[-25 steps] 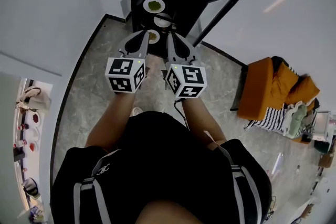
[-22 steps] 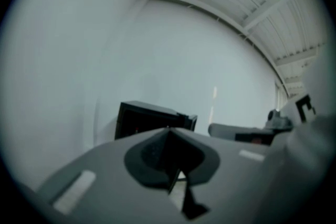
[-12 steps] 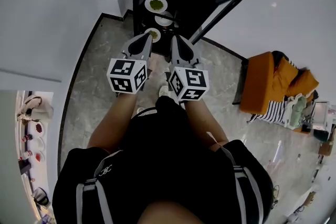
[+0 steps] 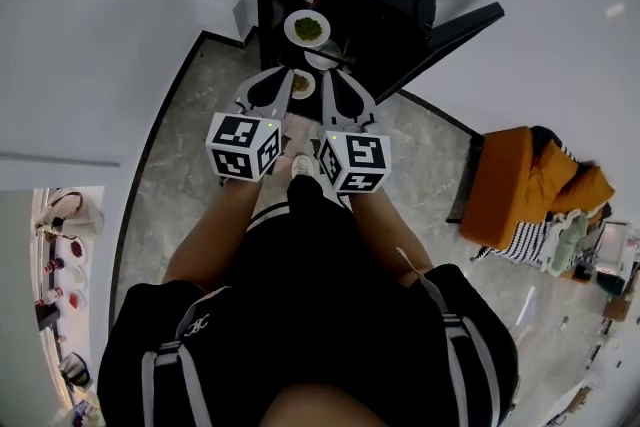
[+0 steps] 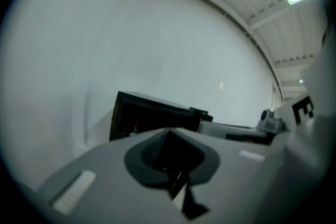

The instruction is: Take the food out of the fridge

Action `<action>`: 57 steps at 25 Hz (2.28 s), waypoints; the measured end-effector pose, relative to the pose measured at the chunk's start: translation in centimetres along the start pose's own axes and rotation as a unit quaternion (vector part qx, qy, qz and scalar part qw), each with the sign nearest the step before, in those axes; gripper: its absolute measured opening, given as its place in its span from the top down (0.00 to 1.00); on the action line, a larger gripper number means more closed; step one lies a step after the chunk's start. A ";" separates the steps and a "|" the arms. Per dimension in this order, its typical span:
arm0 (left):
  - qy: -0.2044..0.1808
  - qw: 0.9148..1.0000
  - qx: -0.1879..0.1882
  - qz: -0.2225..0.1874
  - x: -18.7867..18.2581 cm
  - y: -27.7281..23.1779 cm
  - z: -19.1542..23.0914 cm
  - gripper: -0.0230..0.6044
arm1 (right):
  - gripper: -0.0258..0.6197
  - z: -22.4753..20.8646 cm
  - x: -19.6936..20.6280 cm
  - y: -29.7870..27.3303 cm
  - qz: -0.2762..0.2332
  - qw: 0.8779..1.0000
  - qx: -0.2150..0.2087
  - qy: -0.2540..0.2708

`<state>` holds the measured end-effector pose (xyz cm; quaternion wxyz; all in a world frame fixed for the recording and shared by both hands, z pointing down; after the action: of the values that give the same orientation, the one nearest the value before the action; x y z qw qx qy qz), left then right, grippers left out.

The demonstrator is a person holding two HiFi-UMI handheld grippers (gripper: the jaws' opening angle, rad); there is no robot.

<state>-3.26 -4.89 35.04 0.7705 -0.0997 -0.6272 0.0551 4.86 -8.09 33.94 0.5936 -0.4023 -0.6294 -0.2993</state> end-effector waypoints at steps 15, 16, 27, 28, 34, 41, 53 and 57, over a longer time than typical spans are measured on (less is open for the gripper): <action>0.033 0.998 -0.045 0.040 1.0 -12.7 2.9 0.96 | 0.96 -8.6 3.5 -10.3 0.061 0.996 -0.064 -0.021; 0.042 0.997 -0.047 0.049 1.8 -12.8 3.2 0.96 | 0.96 -8.7 3.9 -10.7 0.067 0.995 -0.067 -0.025; 0.124 0.983 -0.046 0.127 11.3 -13.5 6.8 0.96 | 0.96 -8.5 9.9 -13.2 0.101 0.991 -0.081 -0.039; 0.146 0.979 -0.041 0.133 12.6 -13.6 7.2 0.96 | 0.96 -8.4 10.6 -13.3 0.103 0.991 -0.080 -0.039; 0.332 0.932 -0.008 0.143 25.1 -14.3 10.8 0.94 | 0.96 -7.6 18.5 -13.2 0.106 0.992 -0.064 0.001; 0.375 0.912 0.024 0.164 43.8 -19.5 14.4 0.80 | 0.96 -10.3 33.1 -13.2 0.093 0.995 -0.020 0.001; 0.508 0.850 0.028 0.136 64.2 -32.7 19.5 0.73 | 0.96 -14.4 45.5 -13.9 0.040 0.998 -0.015 0.052; 0.524 0.839 0.027 0.144 66.2 -34.5 19.3 0.73 | 0.96 -15.0 46.8 -13.3 0.045 0.998 -0.005 0.043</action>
<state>-9.84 -22.91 109.75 0.9699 -0.1820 -0.1063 0.1217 2.34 -20.39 83.29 0.6310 -0.4196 -0.5831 -0.2928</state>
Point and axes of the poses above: the fingertips, and each gripper's own axes: y backward along the fingers, z to its left, x out of its underside, the point moved 2 cm from there along y, backward along the fingers, and after that the axes turned 11 degrees about -x, right-handed, at the moved point
